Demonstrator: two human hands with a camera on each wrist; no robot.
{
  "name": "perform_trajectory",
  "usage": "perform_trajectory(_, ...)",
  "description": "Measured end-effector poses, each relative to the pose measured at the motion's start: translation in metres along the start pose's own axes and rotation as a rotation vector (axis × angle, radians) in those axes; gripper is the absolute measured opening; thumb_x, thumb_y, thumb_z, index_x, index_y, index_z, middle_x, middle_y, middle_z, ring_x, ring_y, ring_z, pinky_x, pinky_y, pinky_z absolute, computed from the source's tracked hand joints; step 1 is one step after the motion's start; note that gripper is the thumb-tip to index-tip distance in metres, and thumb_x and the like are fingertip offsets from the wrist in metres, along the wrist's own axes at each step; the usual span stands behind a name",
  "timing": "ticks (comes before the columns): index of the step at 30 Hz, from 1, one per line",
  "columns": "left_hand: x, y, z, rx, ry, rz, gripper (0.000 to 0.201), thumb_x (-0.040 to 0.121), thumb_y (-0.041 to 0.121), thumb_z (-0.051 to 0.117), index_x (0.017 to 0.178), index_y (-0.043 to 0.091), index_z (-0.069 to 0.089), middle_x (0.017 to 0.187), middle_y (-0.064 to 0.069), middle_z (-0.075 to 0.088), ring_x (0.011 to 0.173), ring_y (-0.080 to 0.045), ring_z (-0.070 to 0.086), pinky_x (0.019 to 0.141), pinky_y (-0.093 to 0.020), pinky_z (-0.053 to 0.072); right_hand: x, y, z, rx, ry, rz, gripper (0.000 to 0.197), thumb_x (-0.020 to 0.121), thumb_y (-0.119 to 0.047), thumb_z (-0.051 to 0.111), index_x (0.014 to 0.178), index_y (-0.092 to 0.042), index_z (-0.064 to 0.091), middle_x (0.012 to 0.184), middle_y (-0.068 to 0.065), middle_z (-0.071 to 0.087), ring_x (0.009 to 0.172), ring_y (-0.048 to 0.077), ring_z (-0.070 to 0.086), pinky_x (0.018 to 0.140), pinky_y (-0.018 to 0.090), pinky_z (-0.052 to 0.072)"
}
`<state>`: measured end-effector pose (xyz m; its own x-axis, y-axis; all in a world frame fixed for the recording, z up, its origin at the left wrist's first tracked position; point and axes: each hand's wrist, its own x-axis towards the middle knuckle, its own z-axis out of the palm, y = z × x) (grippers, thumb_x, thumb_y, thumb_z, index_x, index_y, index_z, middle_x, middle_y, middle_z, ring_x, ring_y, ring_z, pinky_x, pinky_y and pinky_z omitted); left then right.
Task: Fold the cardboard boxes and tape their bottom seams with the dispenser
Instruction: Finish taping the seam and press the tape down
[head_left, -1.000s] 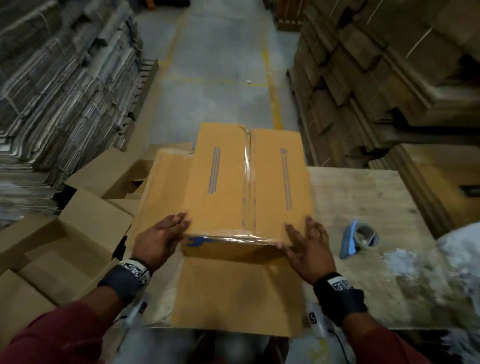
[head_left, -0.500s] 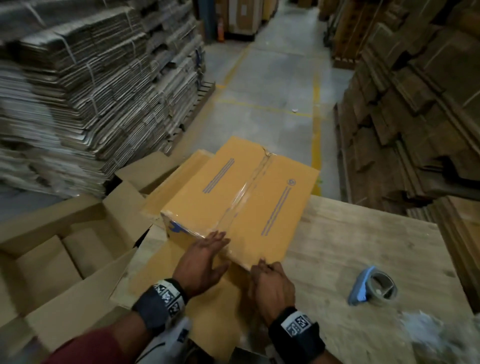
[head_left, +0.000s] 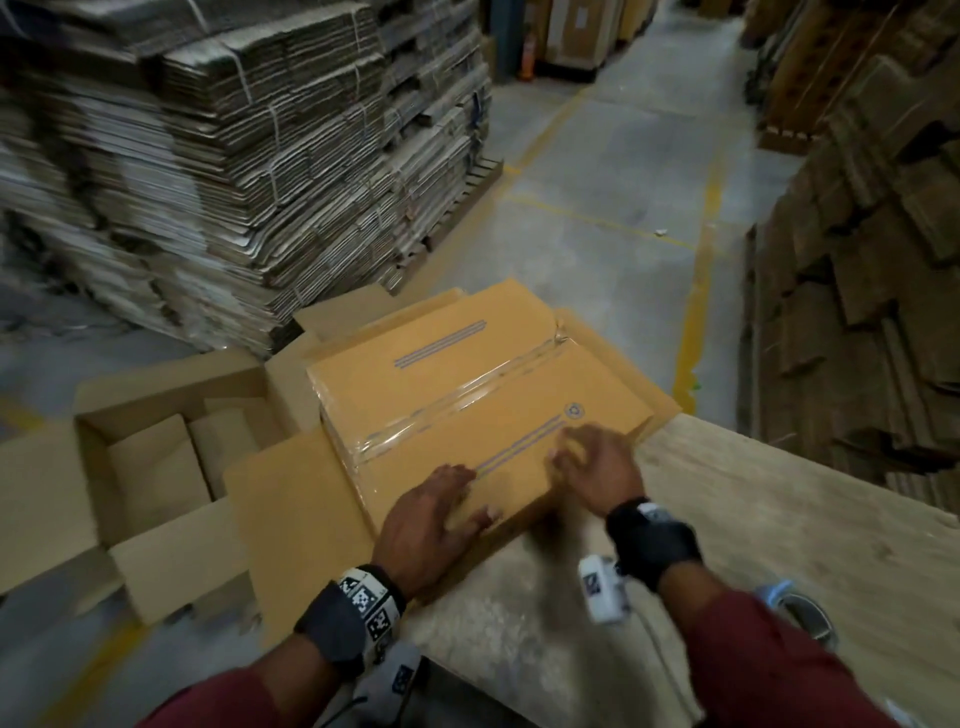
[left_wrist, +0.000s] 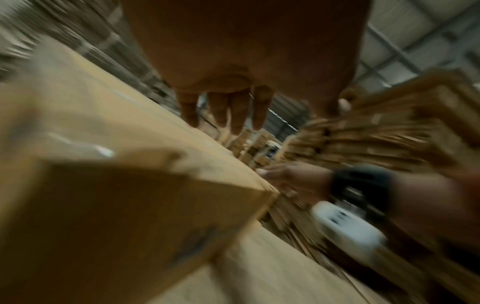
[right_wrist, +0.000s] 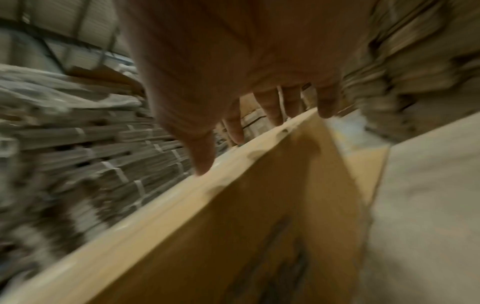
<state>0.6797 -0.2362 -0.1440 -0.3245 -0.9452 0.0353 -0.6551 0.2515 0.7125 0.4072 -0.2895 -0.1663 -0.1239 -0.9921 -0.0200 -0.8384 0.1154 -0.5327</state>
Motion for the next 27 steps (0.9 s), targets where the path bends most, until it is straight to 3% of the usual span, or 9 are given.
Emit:
perform_trajectory(2, -0.003, 0.020, 0.020, -0.024, -0.035, 0.114, 0.096, 0.078, 0.093, 0.048, 0.143, 0.023, 0.060, 0.152, 0.005, 0.053, 0.146, -0.005, 0.037, 0.120, -0.022, 0.027, 0.034, 0.031, -0.030, -0.202, -0.086, 0.217, 0.092, 0.073, -0.083, 0.058, 0.150, -0.034, 0.045, 0.159, 0.017, 0.033, 0.146, 0.037, 0.031, 0.111, 0.050, 0.036)
perform_trajectory(4, -0.004, 0.030, 0.044, 0.112, -0.130, 0.172, 0.091, 0.084, 0.084, 0.055, 0.152, 0.023, 0.050, 0.162, 0.002, 0.041, 0.152, -0.013, 0.030, 0.124, -0.033, 0.025, 0.056, 0.057, -0.043, -0.225, -0.174, 0.307, 0.125, 0.058, -0.090, 0.069, 0.160, -0.038, 0.019, 0.168, 0.015, 0.006, 0.153, 0.038, 0.011, 0.118, 0.054, 0.025)
perform_trajectory(7, 0.002, 0.015, 0.068, 0.328, -0.220, 0.095, 0.069, 0.098, 0.038, 0.058, 0.160, 0.023, 0.034, 0.171, 0.003, 0.020, 0.158, -0.018, 0.020, 0.128, -0.037, 0.013, 0.067, 0.075, -0.046, -0.052, -0.248, 0.262, 0.146, 0.038, -0.096, 0.070, 0.161, -0.037, 0.017, 0.161, 0.014, 0.027, 0.146, 0.034, 0.033, 0.118, 0.047, 0.034)
perform_trajectory(9, 0.003, -0.004, 0.065, 0.394, -0.265, 0.184, 0.077, 0.076, 0.015, 0.072, 0.150, 0.023, 0.052, 0.163, 0.003, 0.038, 0.147, -0.021, 0.044, 0.122, -0.045, 0.032, 0.057, 0.073, -0.044, -0.001, -0.260, 0.244, 0.126, 0.051, -0.086, 0.077, 0.158, -0.043, 0.027, 0.152, 0.014, 0.036, 0.140, 0.033, 0.043, 0.114, 0.044, 0.040)
perform_trajectory(11, 0.004, -0.024, 0.058, 0.518, -0.288, 0.272, 0.081, 0.058, 0.019, 0.084, 0.136, 0.028, 0.065, 0.149, 0.005, 0.057, 0.132, -0.021, 0.060, 0.106, -0.048, 0.052, 0.044, 0.074, -0.043, -0.009, -0.224, 0.241, 0.107, 0.060, -0.081, 0.077, 0.153, -0.048, 0.036, 0.146, 0.015, 0.042, 0.137, 0.032, 0.047, 0.112, 0.042, 0.042)
perform_trajectory(16, 0.024, -0.057, 0.001, 0.472, -0.272, 0.195, 0.062, 0.074, 0.017, 0.055, 0.132, 0.034, 0.069, 0.154, 0.010, 0.051, 0.143, -0.025, 0.049, 0.118, -0.040, 0.031, -0.003, 0.075, -0.033, -0.118, -0.202, 0.163, 0.088, 0.068, -0.090, 0.058, 0.146, -0.052, 0.045, 0.122, 0.010, 0.057, 0.121, 0.032, 0.058, 0.096, 0.040, 0.051)
perform_trajectory(21, 0.043, -0.083, -0.049, 0.427, -0.106, 0.001, 0.044, 0.070, 0.007, 0.057, 0.102, 0.027, 0.081, 0.133, 0.003, 0.070, 0.127, -0.033, 0.064, 0.098, -0.046, 0.055, -0.074, 0.037, 0.004, -0.286, -0.252, -0.061, 0.093, 0.076, -0.091, 0.017, 0.156, -0.045, 0.029, 0.115, 0.003, 0.053, 0.107, 0.028, 0.061, 0.082, 0.035, 0.050)
perform_trajectory(24, 0.050, -0.083, -0.050, 0.544, -0.145, -0.051, 0.015, 0.079, 0.021, 0.065, 0.092, 0.022, 0.074, 0.133, -0.004, 0.069, 0.119, -0.034, 0.066, 0.086, -0.044, 0.059, -0.099, 0.007, 0.031, -0.226, -0.221, -0.110, 0.082, 0.087, -0.076, 0.025, 0.159, -0.037, 0.027, 0.121, 0.003, 0.056, 0.109, 0.027, 0.061, 0.085, 0.034, 0.050)
perform_trajectory(27, 0.040, -0.071, -0.027, 0.604, -0.197, 0.060, 0.040, 0.083, 0.051, 0.047, 0.096, 0.022, 0.070, 0.126, -0.010, 0.067, 0.111, -0.035, 0.065, 0.082, -0.046, 0.055, -0.114, -0.031, 0.054, -0.173, -0.270, -0.090, 0.072, 0.096, -0.059, 0.044, 0.160, -0.034, 0.024, 0.130, 0.004, 0.054, 0.116, 0.028, 0.058, 0.091, 0.035, 0.048)
